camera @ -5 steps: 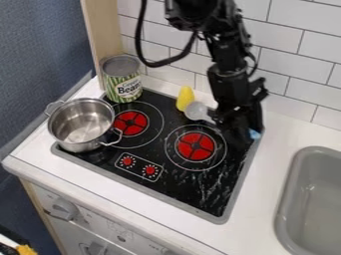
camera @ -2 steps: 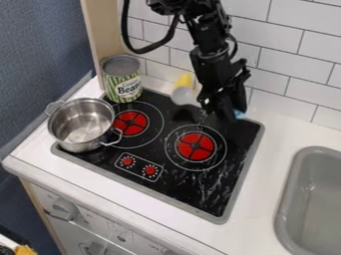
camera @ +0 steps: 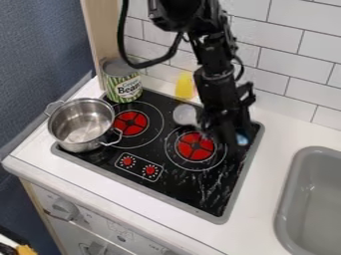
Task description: Move the blue spoon on the right side stove
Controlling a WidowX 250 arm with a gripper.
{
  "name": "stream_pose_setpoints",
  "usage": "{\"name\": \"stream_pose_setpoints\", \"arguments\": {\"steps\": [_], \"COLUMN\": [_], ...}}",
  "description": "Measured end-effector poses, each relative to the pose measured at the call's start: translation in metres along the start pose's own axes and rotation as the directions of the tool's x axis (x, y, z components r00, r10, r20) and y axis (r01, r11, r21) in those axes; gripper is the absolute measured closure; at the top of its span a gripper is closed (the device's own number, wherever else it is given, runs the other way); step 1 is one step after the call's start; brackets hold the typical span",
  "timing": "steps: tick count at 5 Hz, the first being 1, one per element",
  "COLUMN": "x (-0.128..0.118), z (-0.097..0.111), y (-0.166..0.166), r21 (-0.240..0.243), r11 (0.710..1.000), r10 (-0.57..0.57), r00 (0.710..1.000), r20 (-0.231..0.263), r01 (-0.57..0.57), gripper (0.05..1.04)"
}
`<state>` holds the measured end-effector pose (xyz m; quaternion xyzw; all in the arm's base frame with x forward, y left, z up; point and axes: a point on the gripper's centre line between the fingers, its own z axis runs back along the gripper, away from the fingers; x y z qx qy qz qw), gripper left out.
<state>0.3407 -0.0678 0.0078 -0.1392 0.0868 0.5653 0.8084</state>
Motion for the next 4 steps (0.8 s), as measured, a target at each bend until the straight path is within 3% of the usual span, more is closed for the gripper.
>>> {"name": "stream_pose_setpoints", "arguments": {"steps": [1, 3, 4], "x": [0.0014, 0.0038, -0.0016], "z": [-0.0051, -0.005, 0.0015], "y": [0.006, 0.0074, 0.0034], "r21": [0.018, 0.026, 0.008], "r11": [1.0, 1.0, 1.0], "r10": [-0.003, 0.012, -0.004], "r00": [1.0, 0.999, 0.998], "r20": [0.028, 0.044, 0.057], "r01": [0.003, -0.013, 0.004], "gripper": [0.685, 0.11, 0.08]}}
